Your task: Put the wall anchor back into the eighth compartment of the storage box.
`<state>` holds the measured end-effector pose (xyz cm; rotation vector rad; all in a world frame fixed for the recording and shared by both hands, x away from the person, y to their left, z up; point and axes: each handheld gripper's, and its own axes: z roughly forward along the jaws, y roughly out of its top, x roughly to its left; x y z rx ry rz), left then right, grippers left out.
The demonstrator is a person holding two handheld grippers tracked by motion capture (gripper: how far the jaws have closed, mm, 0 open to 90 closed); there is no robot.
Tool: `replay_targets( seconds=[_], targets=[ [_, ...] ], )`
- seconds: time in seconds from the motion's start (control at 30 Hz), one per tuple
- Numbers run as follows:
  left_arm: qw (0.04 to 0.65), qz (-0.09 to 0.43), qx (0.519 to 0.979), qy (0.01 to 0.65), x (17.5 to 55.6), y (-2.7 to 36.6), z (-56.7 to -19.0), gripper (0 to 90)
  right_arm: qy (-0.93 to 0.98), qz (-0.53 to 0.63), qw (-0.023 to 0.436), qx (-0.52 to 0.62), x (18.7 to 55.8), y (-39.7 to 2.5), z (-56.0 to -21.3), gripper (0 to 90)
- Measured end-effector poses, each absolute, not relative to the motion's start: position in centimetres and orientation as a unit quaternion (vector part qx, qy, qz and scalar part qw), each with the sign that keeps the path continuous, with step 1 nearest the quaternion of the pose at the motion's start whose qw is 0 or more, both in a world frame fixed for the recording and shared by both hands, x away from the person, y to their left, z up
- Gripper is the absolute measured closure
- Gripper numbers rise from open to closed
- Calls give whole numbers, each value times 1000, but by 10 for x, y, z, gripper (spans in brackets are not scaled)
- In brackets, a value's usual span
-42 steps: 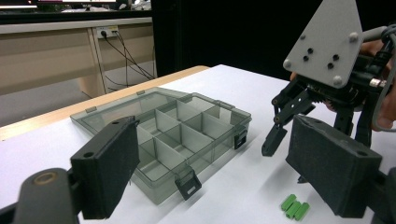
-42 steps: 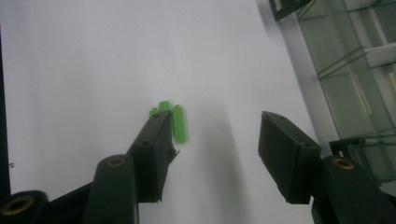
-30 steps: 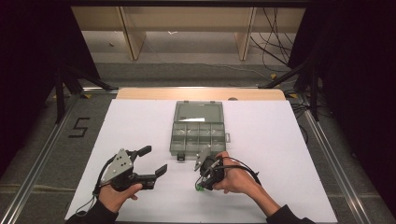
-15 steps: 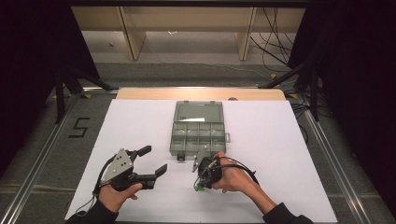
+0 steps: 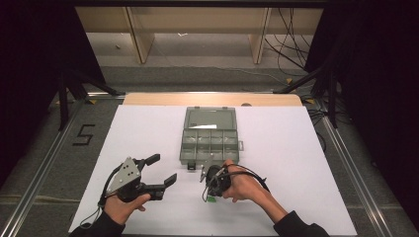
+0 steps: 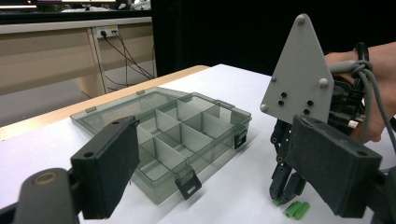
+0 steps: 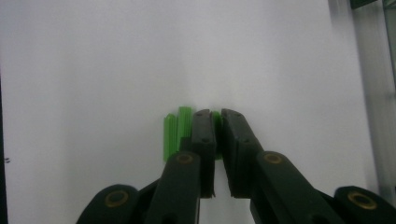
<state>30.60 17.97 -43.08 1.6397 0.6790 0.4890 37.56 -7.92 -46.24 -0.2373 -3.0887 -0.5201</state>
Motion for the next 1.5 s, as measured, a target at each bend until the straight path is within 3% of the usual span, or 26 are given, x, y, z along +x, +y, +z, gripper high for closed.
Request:
replay_targets(
  seconds=[0.43, 1.5],
  targets=[
    [606, 211, 710, 290, 305, 180, -430, 161, -982, -171, -2, -77, 376, -81, -459, 849],
    [607, 207, 709, 292, 305, 179, -430, 161, -964, -227, -66, -123, 404, -119, -410, 849]
  ],
)
